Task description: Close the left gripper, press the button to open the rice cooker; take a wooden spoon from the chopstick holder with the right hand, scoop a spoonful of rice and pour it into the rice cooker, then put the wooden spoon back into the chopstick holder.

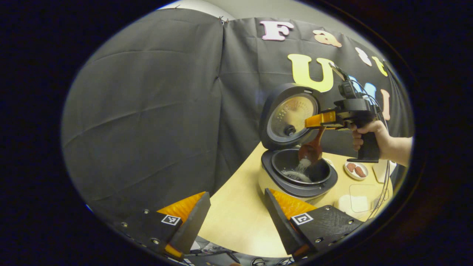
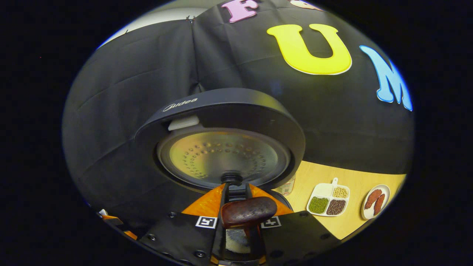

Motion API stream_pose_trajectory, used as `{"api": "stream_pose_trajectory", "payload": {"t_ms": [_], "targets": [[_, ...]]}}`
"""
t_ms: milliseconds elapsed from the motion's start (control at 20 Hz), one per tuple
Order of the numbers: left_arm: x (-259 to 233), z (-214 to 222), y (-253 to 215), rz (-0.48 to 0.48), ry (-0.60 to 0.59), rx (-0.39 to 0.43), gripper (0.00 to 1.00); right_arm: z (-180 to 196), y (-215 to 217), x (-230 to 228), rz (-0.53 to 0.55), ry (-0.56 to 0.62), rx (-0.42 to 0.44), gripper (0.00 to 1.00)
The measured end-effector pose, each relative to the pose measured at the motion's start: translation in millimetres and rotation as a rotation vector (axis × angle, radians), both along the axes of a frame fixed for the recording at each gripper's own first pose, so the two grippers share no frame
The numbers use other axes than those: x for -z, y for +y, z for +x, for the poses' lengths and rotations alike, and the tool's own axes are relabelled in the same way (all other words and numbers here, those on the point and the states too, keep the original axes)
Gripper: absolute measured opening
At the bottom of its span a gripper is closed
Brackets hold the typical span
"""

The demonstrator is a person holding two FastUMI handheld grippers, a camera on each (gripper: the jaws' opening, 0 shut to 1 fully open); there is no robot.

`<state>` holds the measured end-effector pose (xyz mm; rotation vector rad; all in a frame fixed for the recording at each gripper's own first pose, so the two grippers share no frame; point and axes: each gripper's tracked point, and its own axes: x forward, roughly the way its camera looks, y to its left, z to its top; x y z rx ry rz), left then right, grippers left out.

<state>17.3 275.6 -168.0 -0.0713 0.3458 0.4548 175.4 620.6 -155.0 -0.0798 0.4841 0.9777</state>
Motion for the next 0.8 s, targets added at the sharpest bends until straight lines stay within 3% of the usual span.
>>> {"api": "stream_pose_trajectory", "payload": {"t_ms": [200, 650, 800], "targets": [[5.9, -1.5, 11.5, -0.003, 0.009, -0.017, 0.93, -8.1, 9.1, -1.7, -0.041, -0.108, -0.071, 0.24], [5.5, -4.9, 31.2, 0.018, 0.012, -0.040, 0.92, -40.3, 27.4, 18.2, -0.213, -0.490, -0.337, 0.24], [5.7, -4.5, 34.9, 0.015, 0.008, -0.040, 0.93, -42.9, 26.8, 29.1, -0.253, -0.551, -0.363, 0.25]]}}
